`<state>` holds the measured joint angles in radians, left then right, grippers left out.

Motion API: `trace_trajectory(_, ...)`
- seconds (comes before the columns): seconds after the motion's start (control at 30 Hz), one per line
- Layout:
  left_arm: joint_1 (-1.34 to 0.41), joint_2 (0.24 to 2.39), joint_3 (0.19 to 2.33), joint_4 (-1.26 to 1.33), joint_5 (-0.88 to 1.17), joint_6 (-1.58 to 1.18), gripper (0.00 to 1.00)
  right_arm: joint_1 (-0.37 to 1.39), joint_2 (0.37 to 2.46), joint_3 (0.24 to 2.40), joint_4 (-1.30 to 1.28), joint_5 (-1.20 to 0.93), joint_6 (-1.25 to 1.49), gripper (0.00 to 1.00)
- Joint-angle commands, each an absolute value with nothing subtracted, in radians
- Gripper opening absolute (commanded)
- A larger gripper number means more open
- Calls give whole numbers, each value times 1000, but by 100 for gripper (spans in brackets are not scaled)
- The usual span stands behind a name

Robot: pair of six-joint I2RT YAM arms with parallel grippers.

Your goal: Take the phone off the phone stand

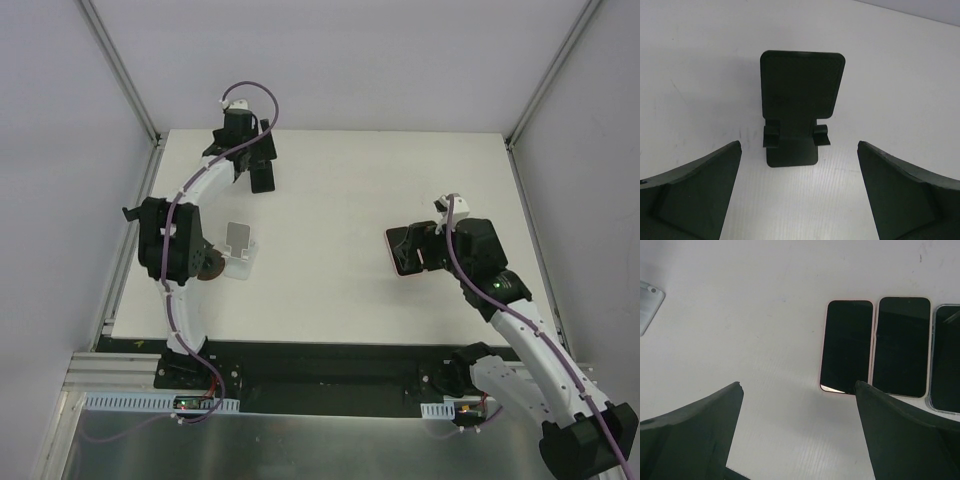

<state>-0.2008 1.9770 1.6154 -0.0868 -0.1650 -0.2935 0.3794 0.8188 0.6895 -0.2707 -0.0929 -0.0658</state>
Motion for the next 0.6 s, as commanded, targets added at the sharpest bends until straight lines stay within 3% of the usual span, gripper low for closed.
trace_trajectory(0.0,-189,2092,1765,-109,-198,-281,99,362,761,681,-307,-51,-81,96)
trace_trajectory(0.43,-186,2289,1977,-109,-249,-281,99,327,753,692,-356,-25,-112,96)
trace_trajectory(0.57,-187,2287,1973,-109,-216,-282,87,314,776,703,-357,-34,-115,96)
